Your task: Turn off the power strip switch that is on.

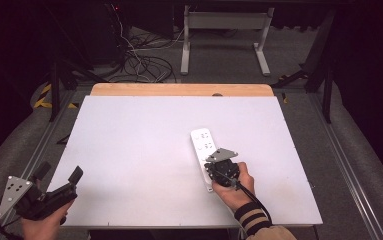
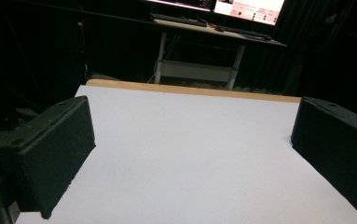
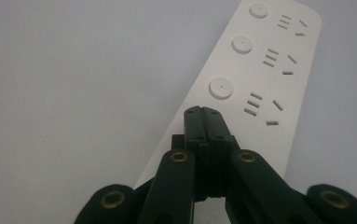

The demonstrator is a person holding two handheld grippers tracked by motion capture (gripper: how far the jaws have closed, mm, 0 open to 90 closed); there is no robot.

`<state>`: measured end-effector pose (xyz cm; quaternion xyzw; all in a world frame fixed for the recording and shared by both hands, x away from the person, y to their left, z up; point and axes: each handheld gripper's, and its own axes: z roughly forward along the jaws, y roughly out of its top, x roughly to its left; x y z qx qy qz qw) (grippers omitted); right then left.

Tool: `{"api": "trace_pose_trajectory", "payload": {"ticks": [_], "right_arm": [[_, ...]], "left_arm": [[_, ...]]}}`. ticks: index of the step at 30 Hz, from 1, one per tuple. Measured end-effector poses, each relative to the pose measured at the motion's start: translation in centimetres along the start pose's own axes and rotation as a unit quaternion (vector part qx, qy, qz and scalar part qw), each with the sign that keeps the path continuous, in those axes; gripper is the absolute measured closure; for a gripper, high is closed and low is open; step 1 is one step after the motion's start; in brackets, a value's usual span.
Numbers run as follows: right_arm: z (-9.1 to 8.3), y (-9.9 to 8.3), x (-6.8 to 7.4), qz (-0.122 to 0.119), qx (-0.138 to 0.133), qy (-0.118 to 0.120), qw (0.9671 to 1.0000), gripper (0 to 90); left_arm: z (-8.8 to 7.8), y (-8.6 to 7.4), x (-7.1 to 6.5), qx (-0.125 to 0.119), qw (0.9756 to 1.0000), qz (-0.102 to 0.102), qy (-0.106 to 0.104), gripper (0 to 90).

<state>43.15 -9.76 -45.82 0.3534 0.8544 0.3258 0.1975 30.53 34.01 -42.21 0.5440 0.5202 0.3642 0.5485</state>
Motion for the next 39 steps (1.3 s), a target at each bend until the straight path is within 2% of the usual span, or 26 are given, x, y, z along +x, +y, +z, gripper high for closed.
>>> {"api": "trace_pose_trajectory", "payload": {"ticks": [4,6,8,16,22,27,32,37,39], "right_arm": [[0.10,-0.05,0.36,-0.008,0.001,-0.011,0.9999,90.0],[0.16,0.05,0.15,0.005,0.003,-0.002,1.0000,90.0],[0.14,0.10,0.22,-0.001,0.007,-0.006,1.0000,90.0],[0.15,0.22,0.09,0.002,0.010,0.000,1.0000,90.0],[0.14,0.24,0.08,0.000,0.010,0.001,0.9999,90.0],[0.13,0.25,-0.05,0.003,0.010,0.004,0.9999,90.0],[0.12,0.44,0.02,0.003,0.015,0.001,0.9999,90.0],[0.10,0.42,0.40,-0.014,0.014,-0.014,0.9997,90.0],[0.00,0.58,0.46,-0.008,0.007,-0.014,0.9998,90.0]], "left_arm": [[0.03,0.05,-0.02,0.000,1.0000,0.001,-0.001,0.0],[0.07,0.05,-0.02,0.000,1.0000,0.001,-0.003,0.1],[0.06,0.04,-0.02,0.000,1.0000,0.001,-0.003,0.0],[0.26,-0.01,0.00,0.003,1.0000,-0.004,-0.005,0.0],[0.30,-0.07,-0.03,0.007,1.0000,0.002,-0.007,0.0],[0.15,-0.03,0.12,0.002,1.0000,-0.008,-0.004,0.0],[0.08,-0.05,0.16,0.003,0.9999,-0.010,-0.007,0.0],[-0.02,-0.05,0.21,0.004,1.0000,-0.007,-0.006,0.0],[-0.03,-0.06,0.22,0.004,1.0000,-0.006,-0.005,0.0]]}}
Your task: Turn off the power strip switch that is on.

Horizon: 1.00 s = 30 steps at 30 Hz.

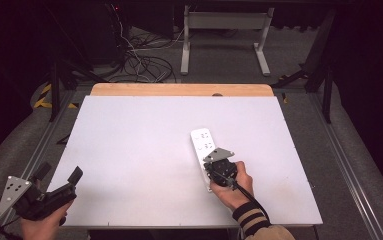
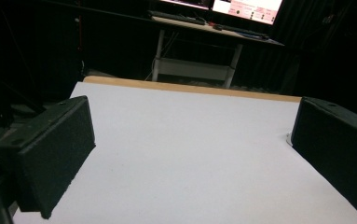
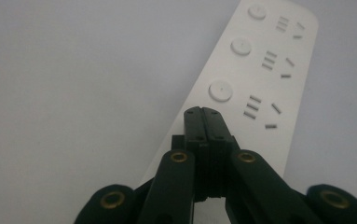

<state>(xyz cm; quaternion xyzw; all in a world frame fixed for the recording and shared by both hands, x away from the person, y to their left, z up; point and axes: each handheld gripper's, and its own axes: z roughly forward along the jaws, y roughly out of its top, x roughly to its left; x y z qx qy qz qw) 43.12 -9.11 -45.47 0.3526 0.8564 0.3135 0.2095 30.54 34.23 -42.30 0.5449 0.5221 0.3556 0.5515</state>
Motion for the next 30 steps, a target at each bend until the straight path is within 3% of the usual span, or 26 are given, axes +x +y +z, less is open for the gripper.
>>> {"api": "trace_pose_trajectory", "payload": {"ticks": [14,15,19,20,21,23,27,28,30], "right_arm": [[0.0,0.0,0.0,-0.002,-0.003,-0.004,1.0000,90.0],[-0.1,-0.1,0.0,0.001,-0.007,-0.008,0.9999,90.0],[-1.9,0.2,-0.6,0.018,-0.085,-0.023,0.9960,90.0],[-1.9,0.2,-0.6,0.018,-0.085,-0.023,0.9960,90.0],[-3.0,0.3,-1.4,0.034,-0.118,-0.024,0.9922,90.0],[-4.0,0.2,-2.3,0.059,-0.147,-0.020,0.9872,90.0],[-5.9,-0.3,-4.3,0.090,-0.195,-0.026,0.9763,90.0],[-5.9,-0.3,-4.3,0.090,-0.195,-0.026,0.9763,90.0],[-7.4,-1.1,-5.6,0.109,-0.230,-0.035,0.9665,90.0]], "left_arm": [[0.2,0.0,0.0,0.004,1.0000,-0.003,-0.004,0.0],[0.3,0.0,0.0,0.004,1.0000,-0.004,-0.005,0.0],[0.3,0.1,0.0,0.000,1.0000,-0.007,-0.006,0.1],[0.3,0.1,0.0,0.000,1.0000,-0.007,-0.006,0.1],[0.3,0.1,0.0,0.001,1.0000,-0.006,-0.006,0.0],[0.4,0.1,0.0,0.002,1.0000,-0.007,-0.006,0.1],[0.6,0.3,-0.2,-0.003,0.9999,-0.005,-0.008,0.1],[0.7,0.3,-0.3,-0.004,0.9999,-0.003,-0.009,0.1],[1.1,0.3,-0.4,-0.004,0.9999,-0.003,-0.010,0.1]]}}
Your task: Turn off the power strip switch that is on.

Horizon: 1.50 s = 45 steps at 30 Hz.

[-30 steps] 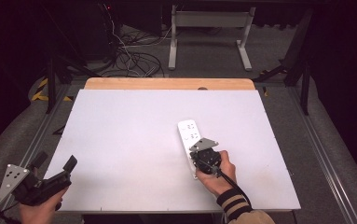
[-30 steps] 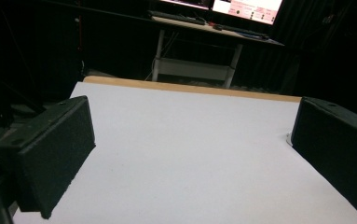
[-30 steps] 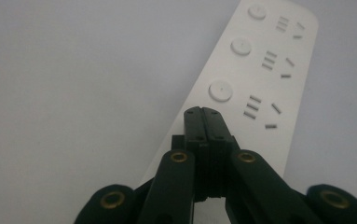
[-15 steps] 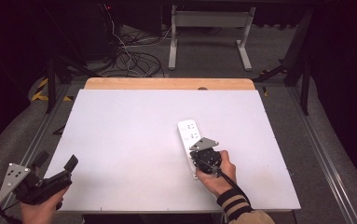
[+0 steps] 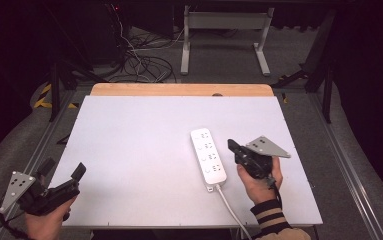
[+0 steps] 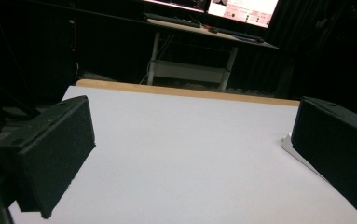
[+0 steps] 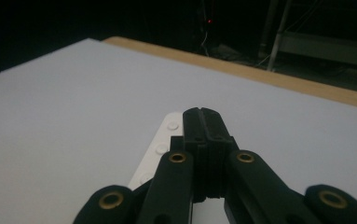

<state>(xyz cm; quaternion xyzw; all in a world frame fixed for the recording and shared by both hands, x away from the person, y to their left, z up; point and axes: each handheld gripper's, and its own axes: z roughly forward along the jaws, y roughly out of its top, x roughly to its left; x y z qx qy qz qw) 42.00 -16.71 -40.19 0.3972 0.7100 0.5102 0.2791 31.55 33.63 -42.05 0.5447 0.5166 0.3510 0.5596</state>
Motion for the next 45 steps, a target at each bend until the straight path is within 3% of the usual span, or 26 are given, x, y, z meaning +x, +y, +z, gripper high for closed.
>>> {"api": "trace_pose_trajectory", "payload": {"ticks": [5,8,13,22,27,28,30,31,32,36,37,38,39,40,42,43,45], "right_arm": [[-2.5,-0.3,-2.5,0.037,-0.039,-0.024,0.9983,90.0],[-4.1,-0.6,-3.8,0.043,-0.057,-0.045,0.9965,90.0],[-5.7,-1.4,-5.5,0.048,-0.056,-0.083,0.9938,90.0],[-7.1,-2.0,-6.3,0.057,-0.060,-0.103,0.9912,90.0],[-7.1,-2.0,-6.3,0.055,-0.066,-0.105,0.9907,90.0],[-7.0,-2.0,-6.2,0.051,-0.068,-0.108,0.9905,87.7],[-6.7,-2.0,-6.2,0.052,-0.082,-0.124,0.9875,66.7],[-6.7,-2.0,-6.2,0.052,-0.082,-0.124,0.9875,66.7],[-6.3,-2.0,-6.3,0.052,-0.090,-0.152,0.9828,40.8],[-5.8,-2.0,-6.3,0.038,-0.088,-0.160,0.9825,33.4],[-5.6,-2.1,-6.4,0.032,-0.083,-0.156,0.9837,30.6],[-5.1,-2.2,-6.3,0.022,-0.060,-0.156,0.9856,26.9],[-4.9,-2.2,-6.3,0.018,-0.052,-0.156,0.9863,28.0],[-4.9,-2.2,-6.3,0.018,-0.052,-0.156,0.9863,28.0],[-4.3,-2.5,-6.6,0.019,-0.057,-0.147,0.9873,17.3],[-3.9,-2.6,-6.7,0.003,-0.053,-0.141,0.9886,12.6],[-3.5,-2.8,-6.5,-0.006,-0.041,-0.136,0.9898,10.4]], "left_arm": [[1.2,0.1,-0.8,-0.001,0.9999,0.010,-0.012,0.1],[1.5,0.2,-1.1,-0.001,0.9998,0.013,-0.015,0.1],[2.3,0.2,-1.4,0.000,0.9997,0.010,-0.023,0.2],[3.5,0.2,-2.4,0.007,0.9988,0.018,-0.044,0.2],[3.4,0.2,-2.2,0.006,0.9990,0.013,-0.042,0.2],[3.4,0.2,-2.2,0.006,0.9990,0.012,-0.042,0.2],[3.3,0.2,-2.2,0.006,0.9990,0.013,-0.042,0.2],[3.3,0.2,-2.2,0.006,0.9990,0.013,-0.042,0.2],[3.3,0.2,-2.2,0.007,0.9990,0.013,-0.042,0.2],[3.1,0.2,-2.0,0.007,0.9990,0.013,-0.042,0.2],[3.1,0.2,-2.0,0.007,0.9991,0.011,-0.041,0.2],[3.0,0.2,-2.0,0.007,0.9992,0.009,-0.040,0.1],[3.0,0.2,-2.0,0.007,0.9992,0.009,-0.040,0.2],[3.0,0.2,-1.9,0.007,0.9992,0.009,-0.039,0.2],[2.9,0.2,-1.9,0.006,0.9992,0.011,-0.039,0.1],[2.9,0.2,-1.8,0.006,0.9992,0.010,-0.038,0.1],[2.8,0.2,-1.8,0.007,0.9992,0.010,-0.038,0.1]]}}
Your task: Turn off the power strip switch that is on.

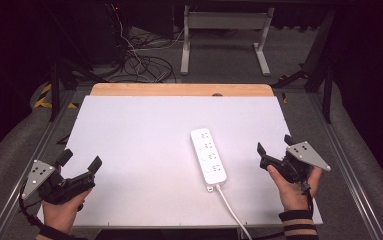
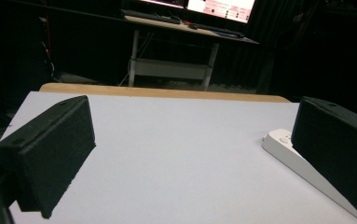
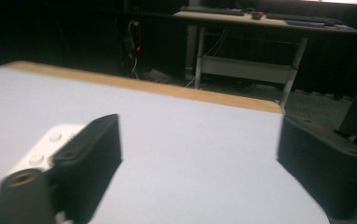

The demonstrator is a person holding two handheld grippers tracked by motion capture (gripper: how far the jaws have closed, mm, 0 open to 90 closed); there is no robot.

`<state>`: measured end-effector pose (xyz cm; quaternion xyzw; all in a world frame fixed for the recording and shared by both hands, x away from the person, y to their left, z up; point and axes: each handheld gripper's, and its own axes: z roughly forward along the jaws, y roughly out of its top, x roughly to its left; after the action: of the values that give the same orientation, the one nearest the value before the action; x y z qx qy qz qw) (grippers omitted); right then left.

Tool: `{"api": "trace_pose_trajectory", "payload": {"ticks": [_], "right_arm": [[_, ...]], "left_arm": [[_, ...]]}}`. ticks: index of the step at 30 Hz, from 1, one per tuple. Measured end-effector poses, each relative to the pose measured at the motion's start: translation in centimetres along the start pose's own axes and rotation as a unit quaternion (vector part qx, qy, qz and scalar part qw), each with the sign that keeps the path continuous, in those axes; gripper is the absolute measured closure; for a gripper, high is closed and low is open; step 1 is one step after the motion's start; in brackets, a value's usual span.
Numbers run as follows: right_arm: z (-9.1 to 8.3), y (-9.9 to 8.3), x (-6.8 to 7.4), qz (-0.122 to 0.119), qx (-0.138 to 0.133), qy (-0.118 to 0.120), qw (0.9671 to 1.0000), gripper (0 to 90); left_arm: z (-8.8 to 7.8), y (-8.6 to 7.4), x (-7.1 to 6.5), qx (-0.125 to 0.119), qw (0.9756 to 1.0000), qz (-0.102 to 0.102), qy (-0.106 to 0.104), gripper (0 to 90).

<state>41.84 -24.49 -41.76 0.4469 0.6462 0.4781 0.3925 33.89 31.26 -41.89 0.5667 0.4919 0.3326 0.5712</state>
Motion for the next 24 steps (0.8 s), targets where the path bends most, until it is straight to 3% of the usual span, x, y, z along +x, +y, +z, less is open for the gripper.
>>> {"api": "trace_pose_trajectory", "payload": {"ticks": [12,24], "right_arm": [[-0.02,0.08,0.40,0.013,-0.030,0.003,0.9995,7.2],[-0.04,-0.08,0.29,0.006,-0.026,0.001,0.9996,7.1]], "left_arm": [[-0.02,-0.01,0.00,0.002,1.0000,0.001,-0.003,0.1],[-0.01,-0.02,-0.02,0.001,1.0000,0.001,-0.001,0.1]]}}
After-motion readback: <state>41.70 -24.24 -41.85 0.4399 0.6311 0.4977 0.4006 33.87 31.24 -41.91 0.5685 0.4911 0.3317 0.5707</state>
